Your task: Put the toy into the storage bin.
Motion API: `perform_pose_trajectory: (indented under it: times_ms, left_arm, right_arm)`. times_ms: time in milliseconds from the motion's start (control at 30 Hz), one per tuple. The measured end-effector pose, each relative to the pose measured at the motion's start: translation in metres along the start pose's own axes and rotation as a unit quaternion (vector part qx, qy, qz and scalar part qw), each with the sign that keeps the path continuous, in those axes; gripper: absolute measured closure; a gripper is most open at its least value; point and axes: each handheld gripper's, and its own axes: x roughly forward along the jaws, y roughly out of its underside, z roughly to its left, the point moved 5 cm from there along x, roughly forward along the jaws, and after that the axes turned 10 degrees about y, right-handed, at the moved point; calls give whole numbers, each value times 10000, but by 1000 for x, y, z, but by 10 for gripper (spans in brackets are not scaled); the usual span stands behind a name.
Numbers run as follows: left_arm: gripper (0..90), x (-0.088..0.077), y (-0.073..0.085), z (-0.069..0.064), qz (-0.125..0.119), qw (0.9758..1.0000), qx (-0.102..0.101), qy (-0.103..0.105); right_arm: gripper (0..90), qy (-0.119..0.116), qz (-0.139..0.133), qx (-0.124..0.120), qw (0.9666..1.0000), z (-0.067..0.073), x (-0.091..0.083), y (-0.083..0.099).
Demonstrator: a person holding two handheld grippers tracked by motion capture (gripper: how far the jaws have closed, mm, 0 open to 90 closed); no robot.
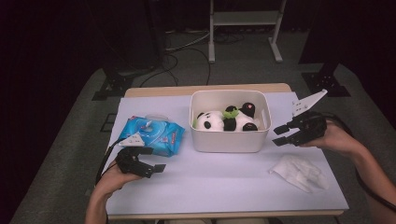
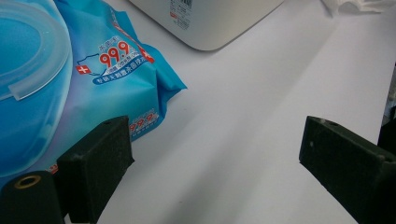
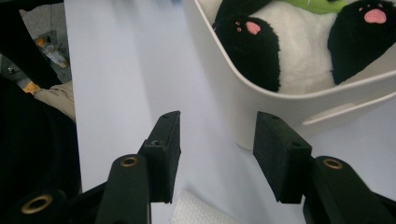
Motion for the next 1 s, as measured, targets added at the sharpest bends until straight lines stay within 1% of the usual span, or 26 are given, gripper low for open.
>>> perform_pose_trajectory:
  times_ms: [200, 400, 533, 600, 933, 1000]
  left_arm:
    - [89, 1, 0, -1, -8, 10000, 8, 13]
    - [90, 1, 0, -1, -7, 10000, 9, 6]
    - [89, 0, 0, -2, 10, 10000, 20, 9]
    - [89, 0, 0, -2, 1, 10000, 21, 9]
    - [89, 1, 1, -3, 16, 10000, 23, 14]
    - [89, 1, 0, -3, 7, 10000, 16, 20]
  right_arm:
    - [498, 26, -31, 120, 9999, 2, -3, 12]
    - [492, 59, -17, 202, 9998, 5, 0, 24]
    - [492, 35, -50, 247, 9997, 6, 2, 30]
    - [492, 20, -55, 291, 9996, 8, 3, 37]
    - [485, 8, -25, 415, 9991, 11, 6, 52]
    - [485, -10, -15, 450, 9990, 12, 8, 57]
